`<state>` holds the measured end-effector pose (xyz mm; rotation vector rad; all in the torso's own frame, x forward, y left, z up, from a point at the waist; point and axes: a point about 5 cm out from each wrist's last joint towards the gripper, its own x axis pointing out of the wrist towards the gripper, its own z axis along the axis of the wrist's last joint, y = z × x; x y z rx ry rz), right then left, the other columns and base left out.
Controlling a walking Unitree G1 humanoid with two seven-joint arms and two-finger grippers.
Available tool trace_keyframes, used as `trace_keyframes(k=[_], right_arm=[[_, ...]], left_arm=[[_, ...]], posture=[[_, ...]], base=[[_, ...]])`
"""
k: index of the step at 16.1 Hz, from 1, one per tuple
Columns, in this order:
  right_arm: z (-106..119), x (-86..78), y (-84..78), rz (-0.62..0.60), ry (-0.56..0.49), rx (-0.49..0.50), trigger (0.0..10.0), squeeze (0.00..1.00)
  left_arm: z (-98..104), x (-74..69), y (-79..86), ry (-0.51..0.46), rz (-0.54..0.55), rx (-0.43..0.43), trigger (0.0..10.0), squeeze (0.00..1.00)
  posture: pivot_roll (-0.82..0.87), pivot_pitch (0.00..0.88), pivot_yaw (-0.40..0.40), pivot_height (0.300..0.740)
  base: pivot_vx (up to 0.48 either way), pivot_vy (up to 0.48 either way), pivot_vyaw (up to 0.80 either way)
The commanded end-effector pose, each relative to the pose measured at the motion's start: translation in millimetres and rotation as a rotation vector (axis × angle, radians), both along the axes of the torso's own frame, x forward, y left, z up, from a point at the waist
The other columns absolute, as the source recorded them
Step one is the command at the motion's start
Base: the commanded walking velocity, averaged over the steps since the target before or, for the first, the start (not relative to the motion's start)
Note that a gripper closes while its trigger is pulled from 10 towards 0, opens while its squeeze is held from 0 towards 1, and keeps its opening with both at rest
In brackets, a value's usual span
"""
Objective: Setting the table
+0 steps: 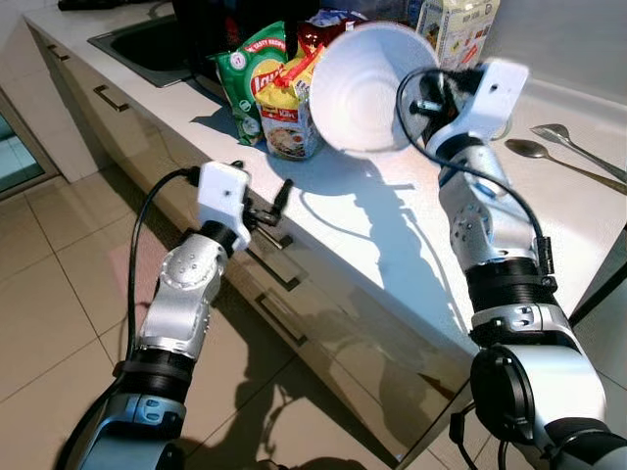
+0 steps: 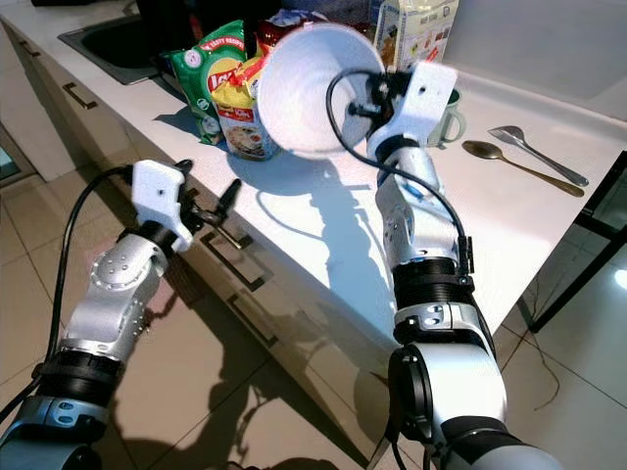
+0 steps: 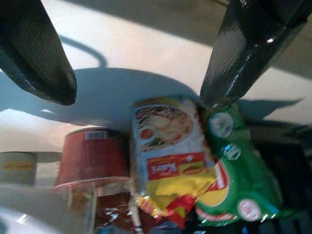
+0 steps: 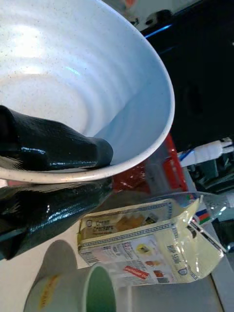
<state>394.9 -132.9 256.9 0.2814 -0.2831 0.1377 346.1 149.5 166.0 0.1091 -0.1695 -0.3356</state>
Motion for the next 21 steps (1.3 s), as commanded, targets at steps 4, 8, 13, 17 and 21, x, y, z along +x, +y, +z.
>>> trace_keyframes(k=[4, 8, 13, 17, 21], right_arm=[[16, -3.0, -2.2, 0.011, -0.055, -0.008, 0.0, 0.0], [-5, -5.2, -40.5, -0.095, -0.008, -0.106, 0.0, 0.0], [-23, -11.1, -63.7, -0.167, 0.035, -0.162, 0.0, 0.0], [-17, -18.0, -70.2, -0.188, -0.026, -0.193, 0.0, 0.0], [-6, -22.9, -67.0, -0.174, -0.072, -0.215, 0.0, 0.0]], left_arm=[[4, 2.1, 16.5, 0.024, 0.054, -0.077, 10.0, 0.0], [1, -3.7, 46.4, 0.063, 0.126, -0.128, 10.0, 0.0], [-6, -15.4, 78.5, 0.094, 0.192, -0.156, 10.0, 0.0], [-12, -27.3, 96.9, 0.1, 0.233, -0.167, 10.0, 0.0], [-17, -34.2, 98.5, 0.101, 0.242, -0.181, 10.0, 0.0]], posture=[[0.02, 0.027, 0.072, 0.74], [0.03, 0.025, 0.064, 0.74], [0.03, 0.019, 0.056, 0.74], [0.03, 0.008, 0.046, 0.74], [0.03, 0.0, 0.032, 0.74]], base=[[0.0, 0.0, 0.0], [0.0, 0.0, 0.0], [0.0, 0.0, 0.0], [0.0, 0.0, 0.0], [0.0, 0.0, 0.0]])
